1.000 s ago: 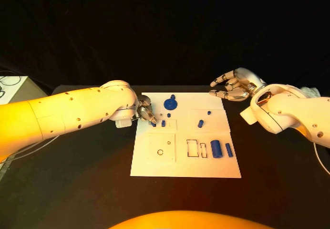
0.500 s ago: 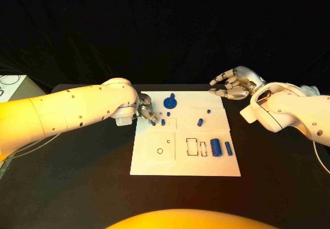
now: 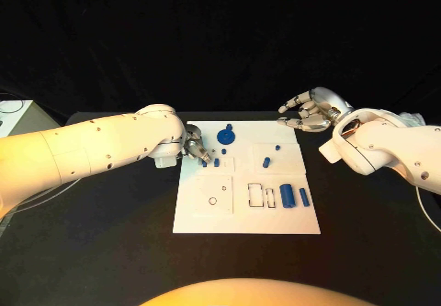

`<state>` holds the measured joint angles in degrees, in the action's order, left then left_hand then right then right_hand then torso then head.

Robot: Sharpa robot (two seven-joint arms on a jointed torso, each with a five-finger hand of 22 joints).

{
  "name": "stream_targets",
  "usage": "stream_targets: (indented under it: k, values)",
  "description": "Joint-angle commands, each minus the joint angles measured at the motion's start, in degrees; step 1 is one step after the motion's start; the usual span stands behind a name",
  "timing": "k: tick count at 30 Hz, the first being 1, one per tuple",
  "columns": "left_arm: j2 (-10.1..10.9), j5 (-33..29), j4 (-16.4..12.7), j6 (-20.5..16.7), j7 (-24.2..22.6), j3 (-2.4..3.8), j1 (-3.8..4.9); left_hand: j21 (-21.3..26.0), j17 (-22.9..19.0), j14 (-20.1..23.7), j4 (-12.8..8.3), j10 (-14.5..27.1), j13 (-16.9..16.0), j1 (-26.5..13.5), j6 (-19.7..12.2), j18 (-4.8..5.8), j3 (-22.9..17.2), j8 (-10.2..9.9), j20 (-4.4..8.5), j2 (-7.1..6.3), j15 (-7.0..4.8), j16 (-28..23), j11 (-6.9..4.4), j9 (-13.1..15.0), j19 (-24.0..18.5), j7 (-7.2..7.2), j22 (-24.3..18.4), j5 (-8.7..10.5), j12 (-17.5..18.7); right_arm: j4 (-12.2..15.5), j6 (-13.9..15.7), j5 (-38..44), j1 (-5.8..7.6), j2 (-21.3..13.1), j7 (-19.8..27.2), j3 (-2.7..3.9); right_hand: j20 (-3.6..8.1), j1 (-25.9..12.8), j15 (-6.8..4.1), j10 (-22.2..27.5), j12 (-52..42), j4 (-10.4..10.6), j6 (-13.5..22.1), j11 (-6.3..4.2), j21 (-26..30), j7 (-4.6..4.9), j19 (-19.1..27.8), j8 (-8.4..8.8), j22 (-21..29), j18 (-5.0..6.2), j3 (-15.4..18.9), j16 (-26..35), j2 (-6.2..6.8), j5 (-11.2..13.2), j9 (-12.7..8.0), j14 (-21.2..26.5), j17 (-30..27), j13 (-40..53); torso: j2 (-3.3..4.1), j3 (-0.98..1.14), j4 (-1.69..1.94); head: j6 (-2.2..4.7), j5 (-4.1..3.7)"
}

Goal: Assemble the parts on the task board

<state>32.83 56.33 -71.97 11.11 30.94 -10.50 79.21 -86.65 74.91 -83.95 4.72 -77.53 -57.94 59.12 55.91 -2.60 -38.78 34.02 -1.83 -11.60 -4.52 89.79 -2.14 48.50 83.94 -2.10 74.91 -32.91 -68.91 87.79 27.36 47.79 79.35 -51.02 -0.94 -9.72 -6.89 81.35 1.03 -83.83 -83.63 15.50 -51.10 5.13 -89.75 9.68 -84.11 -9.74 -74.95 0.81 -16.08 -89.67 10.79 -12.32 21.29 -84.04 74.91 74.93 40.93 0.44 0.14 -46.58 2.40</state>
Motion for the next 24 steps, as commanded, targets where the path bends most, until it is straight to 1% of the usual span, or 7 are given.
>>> stream_targets:
  k: [1,12,13,14,16,19,24]
  values:
    - [-0.3,0.2,0.0,0.1,0.0,-0.26,-0.43,0.1,15.1,-6.0,-0.4,0.0,-0.2,-0.8,-0.2,0.95,0.4,-0.4,0.33,-0.07,-0.56,0.2,0.01,-0.2,1.4,0.31,8.7,0.28,0.0,0.1,-0.5,0.2,-0.03,0.0,0.7,0.01,0.37,-0.6,-0.38,0.3,0.2,0.1,0.4,-0.15,0.2,0.16,-5.7,-0.3,-14.7,-0.69,-0.4,0.1,-0.24,0.0,0.0,-5.7,14.2,9.2,-0.06,-0.01,0.02,-0.07,-0.04]
    - [0.0,0.3,0.3,-0.1,0.3,-0.3,-0.47,0.2,15.1,-6.0,3.5,0.2,-0.5,-1.8,0.8,0.96,8.0,-1.5,0.43,-1.0,-0.6,0.2,0.0,-1.1,1.5,0.31,8.8,1.58,0.2,0.2,-0.3,0.2,-0.03,-0.2,0.8,0.01,0.37,-0.6,-0.39,0.3,0.3,0.1,0.4,-0.15,0.3,0.16,-5.6,-0.31,-14.7,-0.68,-0.4,0.2,-0.23,0.0,0.0,-5.7,14.1,9.1,-0.09,-0.07,0.04,0.09,-0.14]
    - [0.1,0.3,0.3,-0.2,0.4,-0.3,-0.49,0.3,15.1,-6.0,4.0,0.2,-0.5,-1.8,0.9,0.96,8.8,-1.6,0.43,-1.01,-0.59,0.2,0.01,-1.1,1.5,0.3,8.8,2.44,0.2,0.2,-0.3,0.2,-0.03,-0.2,0.8,0.01,0.37,-0.6,-0.39,0.3,0.3,0.1,0.4,-0.15,0.3,0.16,-5.6,-0.32,-14.7,-0.67,-0.4,0.2,-0.23,0.0,0.0,-5.7,14.1,9.2,-0.08,-0.08,0.04,0.13,-0.14]
    - [0.2,0.3,0.3,-0.4,0.4,-0.3,-0.52,0.3,15.1,-6.0,4.7,0.3,-0.5,-1.6,1.0,0.96,10.0,-1.8,0.4,-0.92,-0.56,0.2,0.04,-1.3,1.5,0.28,8.8,5.58,0.3,0.2,-0.3,0.2,-0.03,-0.2,0.8,0.01,0.38,-0.6,-0.39,0.3,0.3,0.1,0.4,-0.15,0.3,0.16,-5.6,-0.32,-14.7,-0.67,-0.4,0.2,-0.23,0.0,0.0,-5.7,14.1,9.1,-0.08,-0.09,0.04,0.14,-0.13]
    - [0.4,0.2,0.2,-0.9,0.4,-0.29,-0.57,0.3,15.1,-6.0,5.7,0.3,-0.6,-1.3,1.0,0.95,11.1,-2.1,0.37,-0.96,-0.52,0.2,0.11,-1.4,1.5,0.2,8.8,7.38,0.3,0.1,-0.4,0.2,-0.03,-0.2,0.8,0.01,0.38,-0.6,-0.39,0.3,0.3,0.1,0.4,-0.15,0.3,0.16,-5.6,-0.32,-14.7,-0.67,-0.4,0.2,-0.23,0.0,0.0,-5.7,14.1,9.1,-0.08,-0.1,0.02,0.19,-0.09]
    - [0.7,0.2,0.1,-1.9,0.4,-0.27,-0.61,0.6,15.1,-6.0,8.1,1.1,0.5,-1.3,0.8,0.84,13.5,-2.5,0.2,-1.13,-0.3,0.2,0.38,-1.6,1.2,-0.1,8.3,12.92,1.3,0.1,-0.4,0.1,-0.03,-0.2,0.8,0.02,0.38,-0.7,-0.39,0.3,0.3,0.1,0.5,-0.14,0.3,0.17,-5.6,-0.31,-14.7,-0.67,-0.4,0.2,-0.24,0.1,0.0,-5.7,14.1,9.1,-0.07,-0.15,0.07,0.2,-0.21]
    - [1.3,0.1,-0.4,-3.3,0.2,-0.21,-0.64,0.8,15.1,-6.0,10.4,1.5,1.2,-1.1,0.6,0.74,15.1,-2.6,0.06,-1.18,-0.15,0.2,0.57,-1.6,0.9,-0.3,8.0,14.37,1.8,0.1,-0.3,0.1,-0.04,-0.1,0.8,0.02,0.38,-0.7,-0.39,0.3,0.3,0.1,0.5,-0.14,0.3,0.17,-5.6,-0.31,-14.7,-0.67,-0.4,0.2,-0.24,0.1,0.0,-5.7,14.1,9.1,-0.09,-0.11,0.13,0.27,-0.22]
